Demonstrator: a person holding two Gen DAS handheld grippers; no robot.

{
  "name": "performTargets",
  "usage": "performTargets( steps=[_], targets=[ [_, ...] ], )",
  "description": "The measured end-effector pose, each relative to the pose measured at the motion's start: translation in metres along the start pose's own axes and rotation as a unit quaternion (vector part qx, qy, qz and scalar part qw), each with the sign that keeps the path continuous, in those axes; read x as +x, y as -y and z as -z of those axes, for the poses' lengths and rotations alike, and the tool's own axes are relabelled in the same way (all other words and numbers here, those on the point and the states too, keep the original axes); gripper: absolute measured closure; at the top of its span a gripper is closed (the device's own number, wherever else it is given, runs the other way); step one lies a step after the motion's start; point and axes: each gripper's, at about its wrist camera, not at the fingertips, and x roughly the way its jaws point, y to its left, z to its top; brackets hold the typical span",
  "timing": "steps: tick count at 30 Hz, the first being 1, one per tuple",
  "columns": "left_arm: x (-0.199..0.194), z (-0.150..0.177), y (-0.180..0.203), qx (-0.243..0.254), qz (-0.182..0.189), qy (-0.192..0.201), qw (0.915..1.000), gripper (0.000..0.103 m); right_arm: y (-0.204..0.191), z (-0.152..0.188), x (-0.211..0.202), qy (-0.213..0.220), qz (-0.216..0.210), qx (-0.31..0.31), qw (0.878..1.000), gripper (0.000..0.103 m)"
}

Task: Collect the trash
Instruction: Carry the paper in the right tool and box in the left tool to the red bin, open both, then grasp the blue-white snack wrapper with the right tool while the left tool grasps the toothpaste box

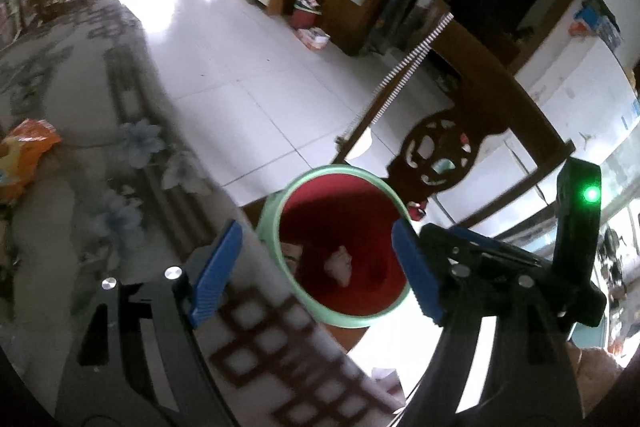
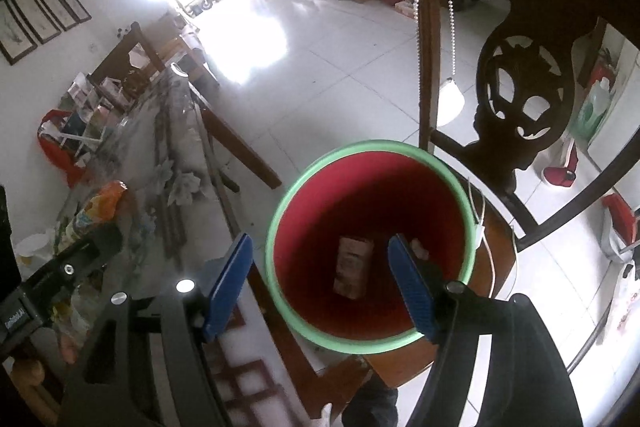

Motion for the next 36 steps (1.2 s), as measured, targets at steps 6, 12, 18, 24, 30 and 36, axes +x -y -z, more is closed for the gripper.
performTargets(
  steps=[6, 12, 18, 24, 30, 36],
  targets=[
    [-0.042, 0.01, -0.038, -0.033, -0.035, 0.027, 0.9985, 0.028, -0.033, 0.003, 0.007, -0.007, -0.016, -0.019, 1.0, 0.034],
    [-0.104, 0.024, -0.094, -0.071, -0.073, 0.067, 0.9925, 0.028, -0.105, 0.016, 0.015, -0.024, -0.041, -0.078, 0.996, 0.034],
    [-0.178, 0.051, -0.166, -0.098, -0.145, 0.1, 0.9795, 0.023, -0.202, 0.056, 0.024, -0.067, -0.086, -0.183, 0.977, 0.027],
    [-0.237, 0.093, -0.256, -0.137, -0.258, 0.088, 0.9524, 0.022, -0.274, 0.105, 0.04, -0.111, -0.117, -0.229, 0.96, 0.027],
    [-0.267, 0.149, -0.329, -0.207, -0.306, 0.039, 0.9284, 0.022, -0.311, 0.132, 0.047, -0.118, -0.123, -0.237, 0.956, 0.026],
    [-0.267, 0.182, -0.363, -0.233, -0.31, 0.002, 0.9219, 0.022, -0.329, 0.143, 0.051, -0.122, -0.117, -0.229, 0.959, 0.026]
  ],
)
